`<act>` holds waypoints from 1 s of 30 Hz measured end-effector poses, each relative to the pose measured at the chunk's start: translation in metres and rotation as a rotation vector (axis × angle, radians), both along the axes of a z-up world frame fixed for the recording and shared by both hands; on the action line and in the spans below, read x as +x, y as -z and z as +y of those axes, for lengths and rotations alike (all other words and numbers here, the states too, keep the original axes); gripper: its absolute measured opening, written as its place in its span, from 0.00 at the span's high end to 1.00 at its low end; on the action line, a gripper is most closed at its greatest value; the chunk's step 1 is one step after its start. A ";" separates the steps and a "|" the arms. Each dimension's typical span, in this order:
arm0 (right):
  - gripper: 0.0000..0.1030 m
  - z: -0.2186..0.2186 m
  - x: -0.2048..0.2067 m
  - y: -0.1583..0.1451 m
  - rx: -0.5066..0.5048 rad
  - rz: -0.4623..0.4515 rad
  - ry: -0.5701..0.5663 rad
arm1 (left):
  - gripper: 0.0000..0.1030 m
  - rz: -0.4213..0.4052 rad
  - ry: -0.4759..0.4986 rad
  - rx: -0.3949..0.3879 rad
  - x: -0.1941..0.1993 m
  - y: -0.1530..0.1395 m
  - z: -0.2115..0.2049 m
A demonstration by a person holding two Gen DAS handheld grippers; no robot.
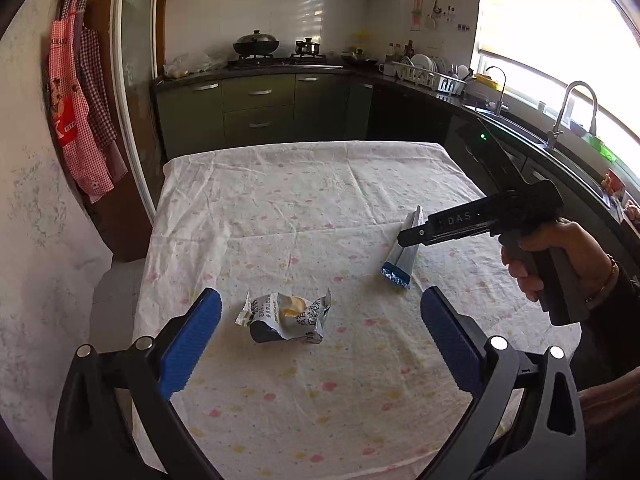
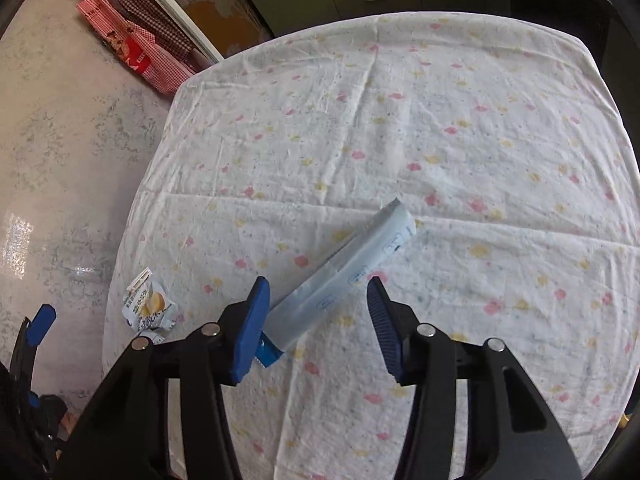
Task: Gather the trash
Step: 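Grasp the silver-and-blue tube with the right gripper and lift it, then carry the tube over the bin and open the right gripper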
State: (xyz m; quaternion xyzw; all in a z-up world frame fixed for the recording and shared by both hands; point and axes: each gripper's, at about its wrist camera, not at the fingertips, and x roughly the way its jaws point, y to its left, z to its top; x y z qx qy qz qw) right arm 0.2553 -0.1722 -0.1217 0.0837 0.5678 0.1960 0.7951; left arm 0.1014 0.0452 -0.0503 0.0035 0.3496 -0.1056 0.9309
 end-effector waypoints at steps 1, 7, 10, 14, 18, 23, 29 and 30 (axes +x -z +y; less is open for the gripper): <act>0.53 0.002 0.003 0.000 -0.006 0.001 0.006 | 0.05 0.002 0.003 -0.003 0.000 0.002 0.002; 0.55 0.029 0.016 0.003 -0.069 0.003 -0.026 | 0.05 0.008 0.013 -0.018 -0.003 0.008 0.009; 0.63 0.044 0.019 0.003 -0.117 -0.016 -0.058 | 0.05 0.003 0.012 -0.015 -0.005 0.008 0.010; 0.81 0.061 0.019 0.003 -0.170 -0.036 -0.111 | 0.05 0.000 0.006 -0.015 -0.006 0.007 0.012; 0.84 0.064 0.009 -0.004 -0.191 -0.085 -0.140 | 0.05 0.001 0.006 -0.014 -0.006 0.007 0.012; 0.84 0.059 -0.014 -0.023 -0.209 -0.170 -0.161 | 0.05 0.002 0.015 -0.006 -0.005 0.007 0.007; 0.84 0.042 -0.039 -0.037 -0.251 -0.239 -0.160 | 0.05 -0.001 0.025 -0.012 -0.006 0.003 -0.002; 0.84 0.037 -0.043 -0.039 -0.257 -0.248 -0.156 | 0.05 -0.002 0.027 -0.012 -0.006 0.002 -0.004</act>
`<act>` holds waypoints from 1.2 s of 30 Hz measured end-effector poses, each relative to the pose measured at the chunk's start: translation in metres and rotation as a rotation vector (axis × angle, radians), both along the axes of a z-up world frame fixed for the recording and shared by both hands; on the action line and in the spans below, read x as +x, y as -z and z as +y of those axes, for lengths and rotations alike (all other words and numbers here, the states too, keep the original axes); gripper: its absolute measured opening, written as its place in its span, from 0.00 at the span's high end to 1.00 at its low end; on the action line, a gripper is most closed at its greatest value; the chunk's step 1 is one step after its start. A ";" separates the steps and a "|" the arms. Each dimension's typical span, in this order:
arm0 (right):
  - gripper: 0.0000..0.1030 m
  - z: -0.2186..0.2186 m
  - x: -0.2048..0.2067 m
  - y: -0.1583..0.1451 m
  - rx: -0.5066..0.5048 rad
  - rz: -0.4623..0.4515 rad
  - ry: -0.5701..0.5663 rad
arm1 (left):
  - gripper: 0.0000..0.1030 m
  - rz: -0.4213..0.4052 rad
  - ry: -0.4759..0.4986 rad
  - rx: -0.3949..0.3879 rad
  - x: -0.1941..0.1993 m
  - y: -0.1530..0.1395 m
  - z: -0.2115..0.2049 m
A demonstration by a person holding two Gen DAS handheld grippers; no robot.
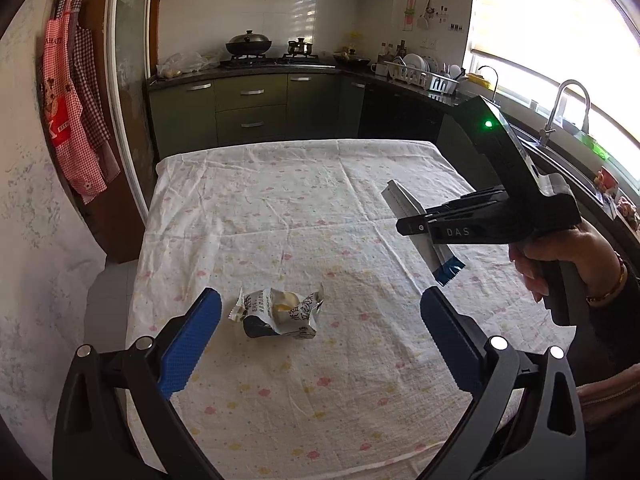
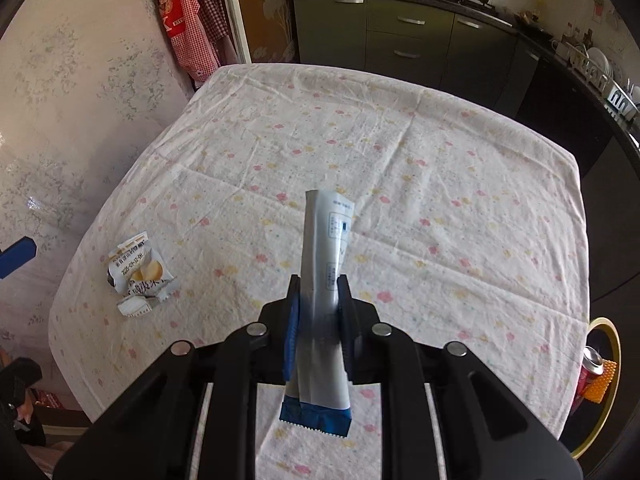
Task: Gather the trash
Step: 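Carry the tube over the bin and open the right gripper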
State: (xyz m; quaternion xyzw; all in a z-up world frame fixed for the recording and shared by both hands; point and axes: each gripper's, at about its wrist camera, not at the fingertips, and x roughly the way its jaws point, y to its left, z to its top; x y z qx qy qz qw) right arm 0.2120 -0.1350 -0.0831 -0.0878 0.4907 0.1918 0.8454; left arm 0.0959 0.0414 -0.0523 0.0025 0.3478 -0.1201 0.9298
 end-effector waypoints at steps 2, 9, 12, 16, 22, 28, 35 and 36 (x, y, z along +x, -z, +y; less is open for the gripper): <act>0.84 -0.011 -0.007 -0.002 -0.008 -0.015 0.012 | 0.05 -0.005 0.003 0.005 0.000 -0.002 -0.005; 0.84 -0.070 -0.023 -0.004 -0.011 -0.045 0.098 | 0.05 0.000 0.045 0.034 0.003 -0.004 -0.035; 0.84 -0.110 -0.027 -0.007 0.000 -0.055 0.162 | 0.05 0.003 0.063 0.041 0.005 -0.004 -0.050; 0.84 -0.175 -0.028 -0.006 0.001 -0.065 0.283 | 0.05 0.014 0.087 0.041 0.009 -0.004 -0.070; 0.83 -0.283 -0.026 0.009 -0.023 -0.075 0.500 | 0.05 0.026 0.124 0.064 0.015 -0.001 -0.098; 0.83 -0.360 -0.027 0.027 -0.060 -0.076 0.666 | 0.05 0.038 0.144 0.084 0.022 0.001 -0.112; 0.69 -0.394 -0.029 0.043 -0.067 -0.066 0.758 | 0.05 0.056 0.149 0.093 0.029 0.007 -0.117; 0.68 -0.395 -0.032 0.041 -0.053 -0.071 0.764 | 0.05 0.058 0.148 0.095 0.030 0.008 -0.116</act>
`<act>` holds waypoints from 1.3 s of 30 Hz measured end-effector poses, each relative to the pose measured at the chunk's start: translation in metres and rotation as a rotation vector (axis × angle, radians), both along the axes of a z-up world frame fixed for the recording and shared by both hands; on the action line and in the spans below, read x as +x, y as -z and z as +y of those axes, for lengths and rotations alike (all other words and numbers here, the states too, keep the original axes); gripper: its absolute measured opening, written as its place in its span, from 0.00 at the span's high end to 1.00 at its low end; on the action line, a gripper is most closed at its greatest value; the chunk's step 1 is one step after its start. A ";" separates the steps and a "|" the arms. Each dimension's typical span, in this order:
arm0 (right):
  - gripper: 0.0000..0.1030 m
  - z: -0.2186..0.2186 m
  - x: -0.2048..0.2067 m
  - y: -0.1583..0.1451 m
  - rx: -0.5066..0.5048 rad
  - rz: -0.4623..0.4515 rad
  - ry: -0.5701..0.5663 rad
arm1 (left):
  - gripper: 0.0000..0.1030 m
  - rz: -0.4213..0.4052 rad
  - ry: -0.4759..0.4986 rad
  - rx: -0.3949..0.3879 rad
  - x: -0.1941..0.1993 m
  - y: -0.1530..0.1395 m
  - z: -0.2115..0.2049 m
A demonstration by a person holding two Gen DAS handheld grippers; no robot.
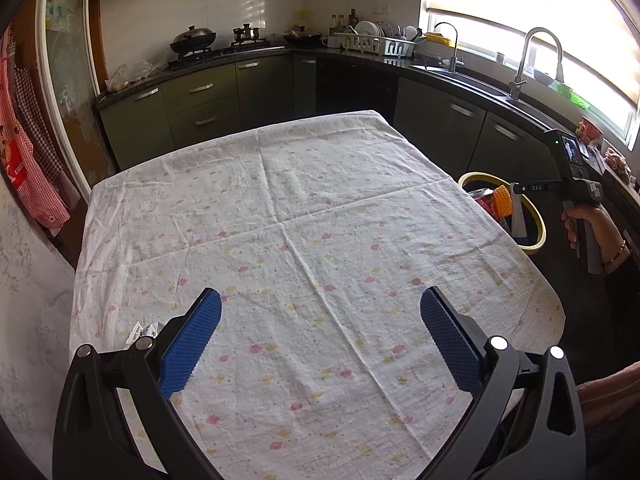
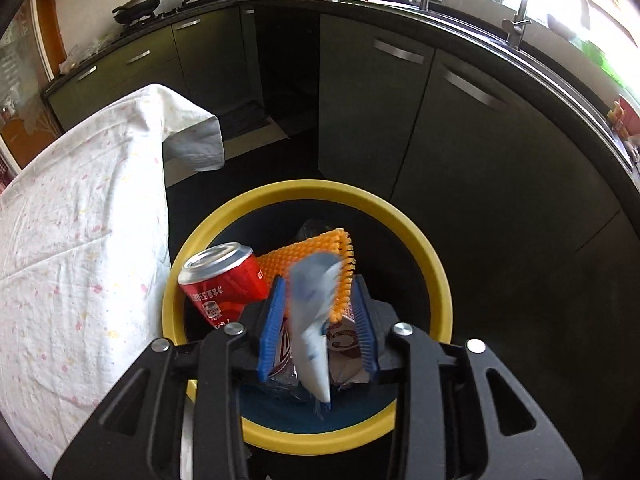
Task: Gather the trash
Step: 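Carry the tube over the bin and open the right gripper, then lower the left gripper onto the white snack wrapper and grasp it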
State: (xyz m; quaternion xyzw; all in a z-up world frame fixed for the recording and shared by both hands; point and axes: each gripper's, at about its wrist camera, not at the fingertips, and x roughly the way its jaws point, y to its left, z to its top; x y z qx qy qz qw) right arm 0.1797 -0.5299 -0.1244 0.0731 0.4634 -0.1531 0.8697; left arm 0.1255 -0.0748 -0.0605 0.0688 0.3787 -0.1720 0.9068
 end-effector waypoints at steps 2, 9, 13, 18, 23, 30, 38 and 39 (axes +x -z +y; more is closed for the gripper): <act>0.68 -0.001 -0.004 -0.004 0.013 -0.020 0.005 | 0.05 0.001 -0.004 0.002 0.000 0.001 0.002; 0.61 0.038 -0.033 -0.031 0.001 -0.093 -0.063 | 0.05 0.011 -0.038 -0.010 0.001 0.003 0.018; 0.58 0.064 -0.050 -0.041 -0.006 -0.129 -0.108 | 0.05 0.001 -0.075 0.006 -0.001 0.001 0.034; 0.53 0.094 -0.068 -0.053 0.019 -0.170 -0.174 | 0.05 -0.014 -0.164 0.031 0.002 -0.009 0.076; 0.53 0.118 -0.074 -0.061 0.027 -0.185 -0.233 | 0.05 0.022 -0.176 0.048 0.017 -0.006 0.121; 0.51 0.134 -0.073 -0.059 0.032 -0.169 -0.266 | 0.05 0.154 -0.117 -0.006 0.042 0.035 0.151; 0.51 0.149 -0.065 -0.047 0.042 -0.126 -0.306 | 0.05 0.175 -0.080 0.023 0.047 0.060 0.126; 0.51 0.150 -0.064 -0.046 0.044 -0.125 -0.310 | 0.05 0.180 -0.085 0.034 0.049 0.063 0.124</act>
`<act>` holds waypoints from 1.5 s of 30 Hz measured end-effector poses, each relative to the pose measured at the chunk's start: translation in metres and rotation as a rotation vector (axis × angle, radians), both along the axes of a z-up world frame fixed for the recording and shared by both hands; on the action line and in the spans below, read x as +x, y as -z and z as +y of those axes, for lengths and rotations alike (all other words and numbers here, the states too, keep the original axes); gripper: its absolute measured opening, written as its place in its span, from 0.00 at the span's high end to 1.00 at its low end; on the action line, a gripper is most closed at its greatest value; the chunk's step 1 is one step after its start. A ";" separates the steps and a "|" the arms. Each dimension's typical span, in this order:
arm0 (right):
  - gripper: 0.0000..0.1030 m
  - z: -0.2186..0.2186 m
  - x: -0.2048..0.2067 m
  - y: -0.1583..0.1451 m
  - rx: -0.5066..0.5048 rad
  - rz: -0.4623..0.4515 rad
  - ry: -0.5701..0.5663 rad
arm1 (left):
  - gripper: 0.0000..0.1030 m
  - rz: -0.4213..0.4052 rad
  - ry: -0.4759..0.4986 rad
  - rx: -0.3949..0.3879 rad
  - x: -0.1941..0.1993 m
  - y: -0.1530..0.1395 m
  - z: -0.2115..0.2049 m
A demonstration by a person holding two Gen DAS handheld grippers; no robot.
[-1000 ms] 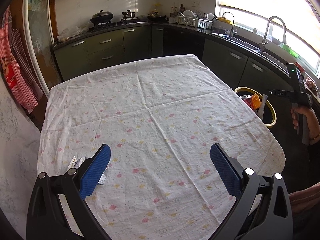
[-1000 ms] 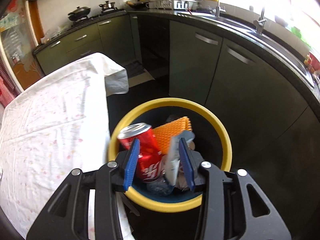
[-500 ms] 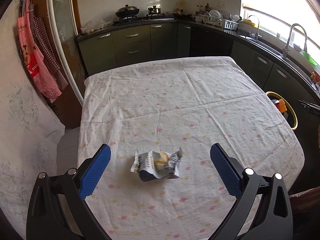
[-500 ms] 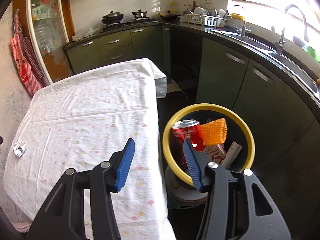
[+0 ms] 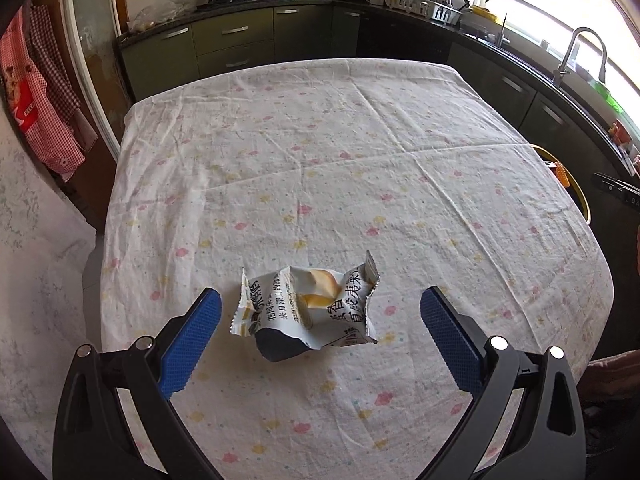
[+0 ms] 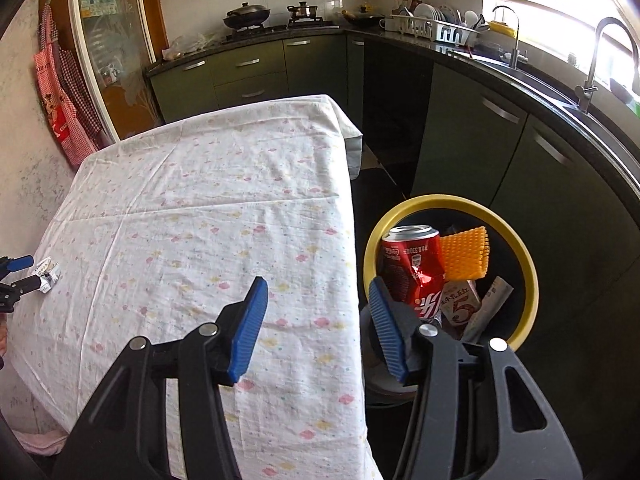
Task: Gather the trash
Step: 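Lower the left gripper onto the white snack wrapper and grasp it, then carry the wrapper over the bin and open the left gripper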
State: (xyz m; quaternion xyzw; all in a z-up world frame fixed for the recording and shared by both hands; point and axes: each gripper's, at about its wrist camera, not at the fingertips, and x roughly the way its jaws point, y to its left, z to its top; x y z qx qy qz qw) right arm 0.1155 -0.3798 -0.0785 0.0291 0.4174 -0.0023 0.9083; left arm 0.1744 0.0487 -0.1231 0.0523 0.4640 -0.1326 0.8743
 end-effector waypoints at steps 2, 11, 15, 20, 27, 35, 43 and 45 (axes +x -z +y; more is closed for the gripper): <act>0.51 0.002 0.001 0.001 0.005 0.001 -0.009 | 0.05 0.014 -0.016 0.029 0.005 0.007 -0.003; 0.51 0.002 0.003 0.004 0.019 0.006 -0.015 | 0.22 0.026 -0.084 0.044 0.016 0.016 0.005; 0.51 0.003 0.003 0.007 0.025 0.010 -0.020 | 0.31 0.028 -0.065 0.050 0.016 0.016 0.001; 0.51 0.003 0.001 0.007 0.029 0.009 -0.023 | 0.41 -0.004 -0.018 0.058 0.009 0.002 -0.012; 0.51 -0.002 -0.005 0.006 0.041 0.000 -0.015 | 0.41 -0.034 0.060 0.056 0.008 -0.017 -0.043; 0.51 -0.035 -0.025 -0.007 0.035 -0.038 0.059 | 0.41 -0.077 0.279 0.022 0.012 -0.051 -0.133; 0.51 -0.117 -0.068 -0.003 0.046 -0.036 0.257 | 0.40 -0.063 0.608 -0.038 0.037 -0.068 -0.292; 0.51 -0.135 -0.075 0.002 0.058 -0.032 0.296 | 0.40 -0.058 0.676 -0.044 0.045 -0.068 -0.335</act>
